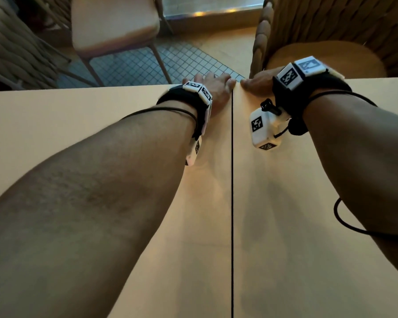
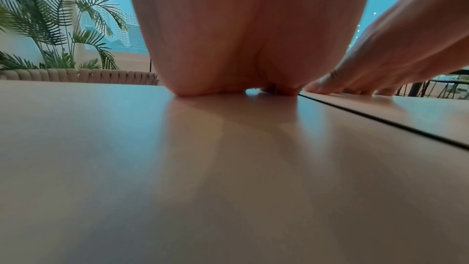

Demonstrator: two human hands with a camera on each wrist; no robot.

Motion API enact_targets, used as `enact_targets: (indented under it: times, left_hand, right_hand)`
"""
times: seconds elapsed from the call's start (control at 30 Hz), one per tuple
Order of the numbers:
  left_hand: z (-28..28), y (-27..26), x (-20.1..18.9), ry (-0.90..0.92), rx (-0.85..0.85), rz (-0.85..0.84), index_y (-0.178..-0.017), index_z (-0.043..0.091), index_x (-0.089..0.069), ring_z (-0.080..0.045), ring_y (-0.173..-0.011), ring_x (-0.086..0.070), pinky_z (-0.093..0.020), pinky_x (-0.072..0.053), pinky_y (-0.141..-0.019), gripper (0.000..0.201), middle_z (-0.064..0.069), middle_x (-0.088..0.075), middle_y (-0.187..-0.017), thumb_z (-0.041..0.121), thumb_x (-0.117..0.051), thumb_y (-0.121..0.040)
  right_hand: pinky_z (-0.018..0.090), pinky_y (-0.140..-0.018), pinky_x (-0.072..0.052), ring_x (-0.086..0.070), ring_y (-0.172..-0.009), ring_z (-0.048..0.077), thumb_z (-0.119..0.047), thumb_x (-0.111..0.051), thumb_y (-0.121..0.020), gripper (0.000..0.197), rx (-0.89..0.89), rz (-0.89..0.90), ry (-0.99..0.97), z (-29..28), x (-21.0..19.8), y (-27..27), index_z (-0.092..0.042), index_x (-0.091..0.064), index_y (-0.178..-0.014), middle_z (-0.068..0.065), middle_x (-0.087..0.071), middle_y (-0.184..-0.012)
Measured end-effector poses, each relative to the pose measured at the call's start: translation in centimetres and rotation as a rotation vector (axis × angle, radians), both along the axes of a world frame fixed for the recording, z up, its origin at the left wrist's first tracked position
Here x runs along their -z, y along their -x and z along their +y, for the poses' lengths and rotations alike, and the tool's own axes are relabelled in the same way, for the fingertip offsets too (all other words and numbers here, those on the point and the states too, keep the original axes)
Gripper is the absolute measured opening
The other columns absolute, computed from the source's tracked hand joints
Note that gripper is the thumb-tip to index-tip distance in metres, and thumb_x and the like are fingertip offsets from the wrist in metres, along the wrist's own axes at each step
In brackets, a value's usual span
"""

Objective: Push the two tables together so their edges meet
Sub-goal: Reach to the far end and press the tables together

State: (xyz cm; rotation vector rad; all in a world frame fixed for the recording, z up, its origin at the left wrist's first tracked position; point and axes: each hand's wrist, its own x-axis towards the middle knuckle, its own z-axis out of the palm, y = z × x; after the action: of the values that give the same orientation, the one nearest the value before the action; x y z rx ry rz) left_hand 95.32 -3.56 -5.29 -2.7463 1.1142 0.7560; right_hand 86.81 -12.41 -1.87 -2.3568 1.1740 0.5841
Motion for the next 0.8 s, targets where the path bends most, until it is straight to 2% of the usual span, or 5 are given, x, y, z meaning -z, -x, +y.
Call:
enact_targets:
  times: [0.27,0.4,0.53,0.8]
  left_hand:
    - [0.06,0.44,-0.72,0.007,-0.011,0.014,-0.15,0.028,-0.037,-0.038,-0.145,-0.028,-0.061,-0.013,-0.116,0.051,-0.014,-0.04,-0.154,0.049,-0.02,-0.107]
    - [0.12,0.6,-0.18,0.044,-0.016,0.002,-0.144,0.027,-0.043,-0.037,-0.143,-0.031,-0.061,-0.013,-0.115,0.048,-0.014,-0.045,-0.149,0.048,-0.021,-0.107]
    - [-0.01,0.81,-0.23,0.045,-0.004,-0.012,-0.143,0.028,-0.044,-0.036,-0.143,-0.03,-0.061,-0.012,-0.115,0.047,-0.013,-0.045,-0.149,0.047,-0.021,-0.107]
    - [-0.52,0.29,-0.43,0.007,-0.015,0.033,-0.149,0.032,-0.04,-0.04,-0.146,-0.026,-0.063,-0.012,-0.115,0.049,-0.013,-0.041,-0.153,0.049,-0.022,-0.108]
  right_hand:
    - [0.031,-0.111,-0.021,-0.027,-0.143,0.031,-0.027,-0.02,-0.107,0.051,0.004,-0.018,-0.081,0.52,-1.05,0.52,0.003,-0.031,-0.146,0.021,-0.031,-0.153]
    - [0.032,-0.113,-0.019,-0.025,-0.144,0.031,-0.033,-0.024,-0.106,0.054,0.023,-0.037,-0.082,0.8,-0.64,0.52,0.002,-0.031,-0.147,0.02,-0.03,-0.154]
    - [0.033,-0.11,-0.025,-0.034,-0.139,0.03,-0.034,-0.025,-0.106,0.052,0.031,-0.036,-0.106,0.37,-0.64,0.4,0.0,-0.038,-0.143,0.019,-0.039,-0.148]
    - [0.033,-0.111,-0.023,-0.028,-0.142,0.032,-0.033,-0.025,-0.107,0.053,0.005,-0.019,-0.068,0.36,-0.97,0.01,0.002,-0.033,-0.145,0.021,-0.033,-0.152]
